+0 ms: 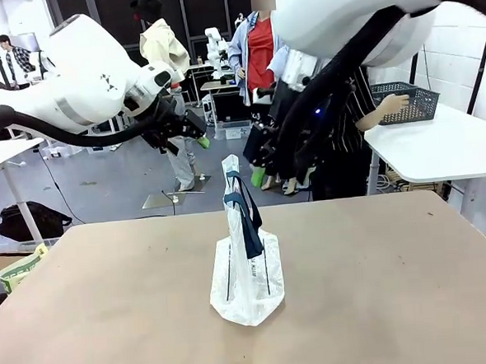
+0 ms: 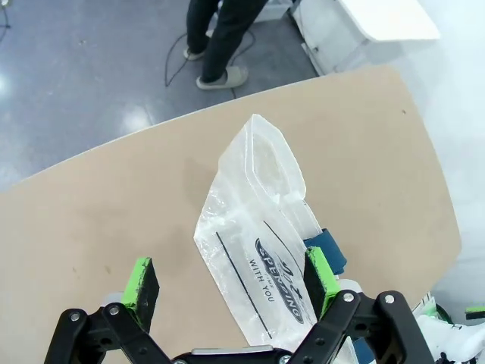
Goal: Transfer purchased items from the store into the shopping bag.
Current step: Open the Reusable shopping bag in the center of the table.
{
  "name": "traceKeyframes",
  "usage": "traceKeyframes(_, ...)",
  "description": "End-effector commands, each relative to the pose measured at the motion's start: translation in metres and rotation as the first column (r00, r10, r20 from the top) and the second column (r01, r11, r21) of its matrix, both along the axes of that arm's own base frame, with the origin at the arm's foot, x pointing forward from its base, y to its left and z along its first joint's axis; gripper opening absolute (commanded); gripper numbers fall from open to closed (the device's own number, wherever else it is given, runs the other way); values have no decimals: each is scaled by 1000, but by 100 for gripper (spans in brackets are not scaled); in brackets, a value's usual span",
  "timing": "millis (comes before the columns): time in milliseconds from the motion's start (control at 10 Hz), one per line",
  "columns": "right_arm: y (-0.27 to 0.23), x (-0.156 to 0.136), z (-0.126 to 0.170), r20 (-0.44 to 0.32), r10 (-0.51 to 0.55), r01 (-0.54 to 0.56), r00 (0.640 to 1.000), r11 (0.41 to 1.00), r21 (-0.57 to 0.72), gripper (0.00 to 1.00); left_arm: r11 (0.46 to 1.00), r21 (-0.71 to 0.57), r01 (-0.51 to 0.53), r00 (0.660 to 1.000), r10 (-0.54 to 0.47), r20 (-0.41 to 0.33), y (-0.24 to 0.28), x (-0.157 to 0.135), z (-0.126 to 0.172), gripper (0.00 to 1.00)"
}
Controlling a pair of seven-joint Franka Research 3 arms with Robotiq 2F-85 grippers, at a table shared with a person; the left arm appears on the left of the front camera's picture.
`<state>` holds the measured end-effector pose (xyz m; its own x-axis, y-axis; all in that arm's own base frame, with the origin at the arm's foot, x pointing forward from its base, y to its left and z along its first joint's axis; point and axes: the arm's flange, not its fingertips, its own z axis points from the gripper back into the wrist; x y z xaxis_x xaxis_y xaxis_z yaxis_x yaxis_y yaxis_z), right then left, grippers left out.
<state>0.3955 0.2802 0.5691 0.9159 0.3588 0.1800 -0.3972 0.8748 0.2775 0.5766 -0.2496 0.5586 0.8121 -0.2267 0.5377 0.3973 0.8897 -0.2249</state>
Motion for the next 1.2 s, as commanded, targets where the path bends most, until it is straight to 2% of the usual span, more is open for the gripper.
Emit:
traceKeyframes(0,-19,-5,9,41,-25,25,999,1000,15,100,1000,15,20,999,-21,49,9,-6,8,100)
traceKeyframes(100,0,0,0,0,0,0,1000,1000,0,100,1000,0,0,1000,0,0,0,0,0,100)
traceKeyframes(300,29,8,-10,-36,-22,21,999,1000,-12,100,999,-19,35,997,-36,-61,-20,13,-16,100)
traceKeyframes(600,59,26,-26,-82,-4,1,997,999,-39,100,999,-16,45,995,-46,-89,-34,16,-24,100)
traceKeyframes(900,74,34,-47,-141,9,-17,990,998,-55,100,999,4,33,988,-32,-149,-45,18,-35,100)
traceKeyframes(1100,76,35,-53,-143,11,-18,990,998,-52,100,999,16,46,986,-43,-162,-46,21,-39,100)
